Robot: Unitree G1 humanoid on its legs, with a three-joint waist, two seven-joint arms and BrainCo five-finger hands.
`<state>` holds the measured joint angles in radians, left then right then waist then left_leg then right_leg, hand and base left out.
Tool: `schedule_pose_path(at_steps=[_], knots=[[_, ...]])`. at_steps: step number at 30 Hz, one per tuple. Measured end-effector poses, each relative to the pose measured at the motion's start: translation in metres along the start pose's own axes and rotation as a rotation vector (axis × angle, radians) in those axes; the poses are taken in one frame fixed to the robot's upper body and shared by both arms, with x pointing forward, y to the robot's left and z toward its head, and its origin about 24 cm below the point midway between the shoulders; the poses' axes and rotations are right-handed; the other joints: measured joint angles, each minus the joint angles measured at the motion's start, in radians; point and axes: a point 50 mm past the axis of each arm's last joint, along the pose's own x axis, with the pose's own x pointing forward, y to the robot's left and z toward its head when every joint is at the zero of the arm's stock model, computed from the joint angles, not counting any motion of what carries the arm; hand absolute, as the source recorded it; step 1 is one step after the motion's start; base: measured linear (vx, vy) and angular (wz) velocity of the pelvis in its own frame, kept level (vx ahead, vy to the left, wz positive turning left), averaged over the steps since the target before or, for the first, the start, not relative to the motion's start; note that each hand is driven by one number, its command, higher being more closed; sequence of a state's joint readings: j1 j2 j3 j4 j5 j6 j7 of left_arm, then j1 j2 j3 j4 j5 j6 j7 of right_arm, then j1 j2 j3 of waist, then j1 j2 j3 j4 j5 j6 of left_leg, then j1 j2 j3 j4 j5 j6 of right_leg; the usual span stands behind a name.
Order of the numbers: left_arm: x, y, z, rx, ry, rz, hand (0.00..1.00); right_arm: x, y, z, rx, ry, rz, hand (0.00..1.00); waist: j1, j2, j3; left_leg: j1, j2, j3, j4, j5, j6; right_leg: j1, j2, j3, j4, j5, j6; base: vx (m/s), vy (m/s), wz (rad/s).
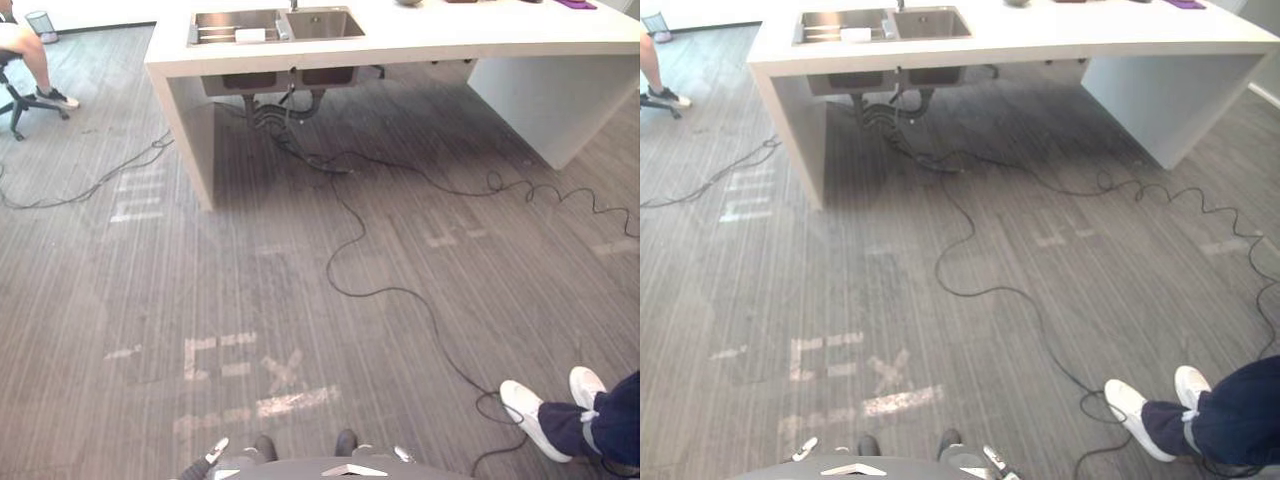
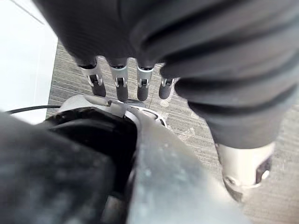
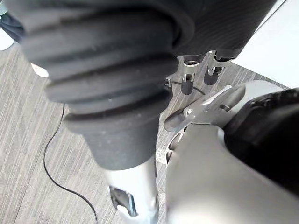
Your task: Walk over to the sink, pick up the cup, carry it to the dishwasher, place the cup inside the dishwasher, then close the dishwasher door
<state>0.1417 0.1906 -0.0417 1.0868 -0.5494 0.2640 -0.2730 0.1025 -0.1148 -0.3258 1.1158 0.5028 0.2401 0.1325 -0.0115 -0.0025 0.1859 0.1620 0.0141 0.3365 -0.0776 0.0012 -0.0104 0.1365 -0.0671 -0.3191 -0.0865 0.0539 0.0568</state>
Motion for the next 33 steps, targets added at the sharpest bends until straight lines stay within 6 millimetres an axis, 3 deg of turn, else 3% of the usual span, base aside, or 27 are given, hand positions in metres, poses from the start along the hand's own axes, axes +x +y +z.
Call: schedule_pose_path(at_steps=[9, 33], knots=[[0.0, 0.001, 0.003, 0.164, 0.01, 0.043, 0.0, 0.001, 0.003, -0.002, 0.075, -0.014, 0.01, 0.0, -0.005, -0.003, 0.004, 0.024, 0.0, 0.008, -0.006, -0.003, -0.005, 0.018, 0.0, 0.003, 0.0, 0.0, 0.0, -0.03, -0.002, -0.02], [0.0, 0.009, -0.002, 0.085, 0.048, 0.15, 0.0, 0.0, 0.002, -0.011, 0.178, -0.003, 0.067, 0.0, -0.014, -0.016, 0.016, 0.018, -0.001, 0.016, -0.006, 0.0, 0.002, 0.008, 0.001, 0.008, -0.001, 0.001, -0.004, -0.01, 0.0, -0.01]])
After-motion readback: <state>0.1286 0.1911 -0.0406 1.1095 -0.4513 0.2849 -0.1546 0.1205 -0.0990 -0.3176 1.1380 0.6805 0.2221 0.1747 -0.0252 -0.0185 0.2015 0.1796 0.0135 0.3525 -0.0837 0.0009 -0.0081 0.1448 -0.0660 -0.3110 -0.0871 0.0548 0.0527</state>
